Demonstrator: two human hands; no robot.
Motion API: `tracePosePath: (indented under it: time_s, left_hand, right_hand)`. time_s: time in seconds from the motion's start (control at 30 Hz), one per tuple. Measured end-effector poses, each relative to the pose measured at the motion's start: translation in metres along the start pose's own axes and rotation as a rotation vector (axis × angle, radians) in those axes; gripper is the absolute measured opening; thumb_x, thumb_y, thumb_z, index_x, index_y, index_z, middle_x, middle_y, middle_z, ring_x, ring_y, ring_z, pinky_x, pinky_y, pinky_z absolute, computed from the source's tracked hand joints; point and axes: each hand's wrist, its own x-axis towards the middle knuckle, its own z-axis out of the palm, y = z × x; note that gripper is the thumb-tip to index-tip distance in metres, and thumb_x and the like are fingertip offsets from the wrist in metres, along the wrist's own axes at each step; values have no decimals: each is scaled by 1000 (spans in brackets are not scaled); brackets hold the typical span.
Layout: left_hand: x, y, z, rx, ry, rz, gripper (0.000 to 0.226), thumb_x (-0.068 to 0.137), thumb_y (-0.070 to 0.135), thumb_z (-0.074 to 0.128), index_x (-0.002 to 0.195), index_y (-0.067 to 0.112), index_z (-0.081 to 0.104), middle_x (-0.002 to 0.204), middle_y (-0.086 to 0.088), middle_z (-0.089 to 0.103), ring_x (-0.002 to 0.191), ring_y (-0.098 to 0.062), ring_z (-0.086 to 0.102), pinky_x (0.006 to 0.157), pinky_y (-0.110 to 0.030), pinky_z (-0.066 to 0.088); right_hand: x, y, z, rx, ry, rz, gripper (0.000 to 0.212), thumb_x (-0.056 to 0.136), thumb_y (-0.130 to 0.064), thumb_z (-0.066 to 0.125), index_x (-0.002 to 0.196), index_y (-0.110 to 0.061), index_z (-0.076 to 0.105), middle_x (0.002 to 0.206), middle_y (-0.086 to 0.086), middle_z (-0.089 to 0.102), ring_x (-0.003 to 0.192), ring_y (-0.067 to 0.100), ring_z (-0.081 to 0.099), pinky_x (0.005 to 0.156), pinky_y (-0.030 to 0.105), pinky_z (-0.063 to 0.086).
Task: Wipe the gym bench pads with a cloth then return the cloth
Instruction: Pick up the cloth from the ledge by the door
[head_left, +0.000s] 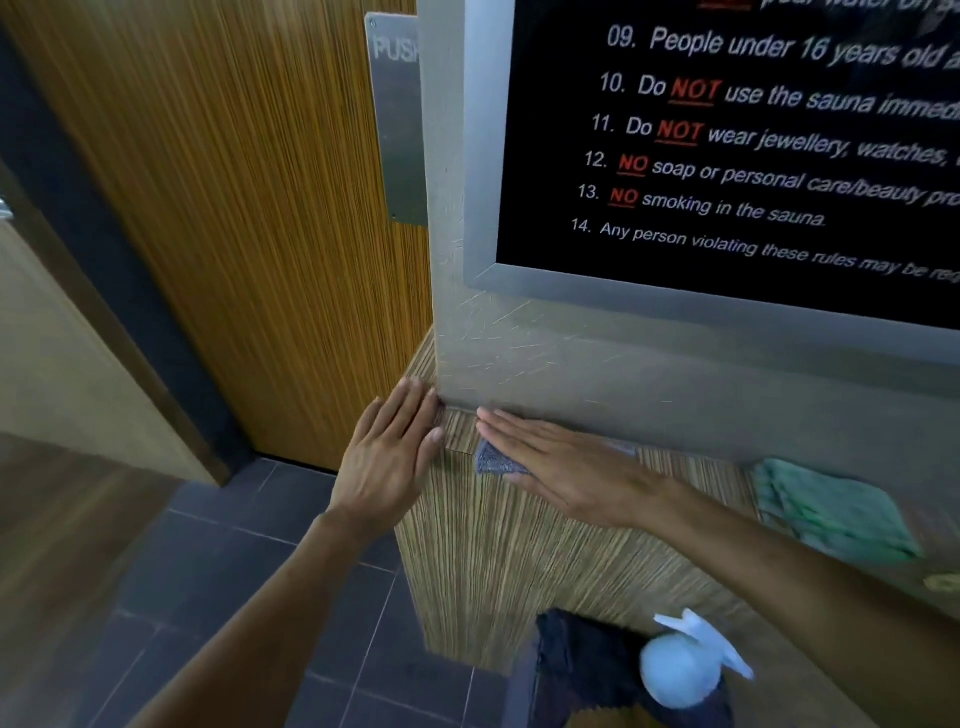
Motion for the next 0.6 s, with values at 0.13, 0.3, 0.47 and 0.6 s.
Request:
tracePosePath:
  time_s: [0.13, 0.3, 0.47, 0.6]
  left_hand:
    - [-26, 8, -5, -8, 54, 49, 56, 108, 40, 16, 154, 13, 34, 163, -9, 26, 153, -22, 18, 125, -38, 13]
    - [-71, 26, -1, -75, 58, 117, 54, 107, 33, 21, 155, 10, 31, 165, -11, 21, 154, -25, 17, 124, -43, 13]
    - [-129, 33, 22, -167, -149, 170, 55, 108, 39, 16, 156, 14, 30, 165, -8, 22, 155, -16, 8, 125, -33, 2]
    - [-187, 36, 34, -205, -275, 330, 53, 103, 31, 42, 152, 11, 36, 159, -10, 33, 150, -18, 18, 122, -25, -2]
  right_hand:
    - [-13, -22, 4, 121, 54, 85, 66, 99, -52, 13, 156, -24, -4, 163, -11, -11, 146, -6, -13, 123, 24, 1]
    - [-38, -61, 26, 262, 134, 204, 63, 102, -47, 20, 156, -25, -1, 164, -13, -7, 147, -5, -10, 122, 23, 2]
    - [-78, -129, 86, 679, 235, 504, 54, 105, -38, 30, 155, -26, 15, 161, -7, 22, 145, -2, 18, 120, 20, 18]
    - [-116, -215, 147, 691, 468, 833, 36, 105, -26, 38, 140, -20, 47, 127, 1, 62, 110, 2, 55, 87, -4, 28]
